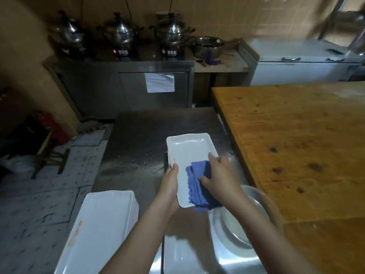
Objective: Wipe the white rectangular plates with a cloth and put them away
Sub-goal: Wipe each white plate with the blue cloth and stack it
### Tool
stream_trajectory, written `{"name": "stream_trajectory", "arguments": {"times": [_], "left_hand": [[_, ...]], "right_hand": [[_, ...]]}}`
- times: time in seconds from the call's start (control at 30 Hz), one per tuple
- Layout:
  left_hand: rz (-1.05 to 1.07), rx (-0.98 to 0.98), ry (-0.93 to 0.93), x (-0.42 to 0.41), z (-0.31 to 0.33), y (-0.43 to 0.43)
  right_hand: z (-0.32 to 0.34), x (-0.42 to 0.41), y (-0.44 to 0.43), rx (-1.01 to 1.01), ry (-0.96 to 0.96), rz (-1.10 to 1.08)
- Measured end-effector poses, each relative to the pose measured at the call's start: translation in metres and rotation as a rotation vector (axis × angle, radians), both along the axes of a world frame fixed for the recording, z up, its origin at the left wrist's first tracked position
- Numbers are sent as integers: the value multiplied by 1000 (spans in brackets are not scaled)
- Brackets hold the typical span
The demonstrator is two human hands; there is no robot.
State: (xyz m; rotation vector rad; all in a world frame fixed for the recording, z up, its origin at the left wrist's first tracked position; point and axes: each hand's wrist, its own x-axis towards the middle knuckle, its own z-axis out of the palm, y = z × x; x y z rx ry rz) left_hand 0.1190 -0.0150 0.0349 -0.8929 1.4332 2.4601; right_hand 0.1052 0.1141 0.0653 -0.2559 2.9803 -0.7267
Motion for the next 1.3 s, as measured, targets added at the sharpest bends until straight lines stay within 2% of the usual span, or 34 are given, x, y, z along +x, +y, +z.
{"name": "stream_trajectory", "arguments": {"times": [0.1, 0.17, 0.3, 0.4, 0.53, 0.63, 0.73, 0.83, 1.03, 1.13, 1.3], "left_hand": [[61, -9, 38, 8, 7, -9], [82, -71, 71, 13, 12, -12], [112, -253, 105, 20, 27, -9], [100, -342, 87, 22, 32, -12], [113, -344, 102, 20, 35, -28], [151, -351, 96, 17, 37, -39], [127, -402, 72, 11, 43, -36], [89, -417, 27, 10, 46, -26], [53, -465, 151, 6, 45, -21], [48, -494, 144, 6, 43, -23], [50, -490, 145, 8, 39, -28]], "right_hand": [[-2, 11, -9, 178, 152, 261], [-5, 17, -19, 137, 98, 408], [-6, 12, -48, 111, 129, 491], [1, -17, -60, 245, 234, 433], [11, -44, -46, 367, 240, 259], [2, -19, -37, 351, 258, 290], [-2, 6, -49, 226, 250, 362], [9, -12, -65, 190, 301, 399], [24, -71, -69, 302, 393, 378], [18, -84, -52, 408, 391, 302], [3, -83, -27, 437, 284, 97]]}}
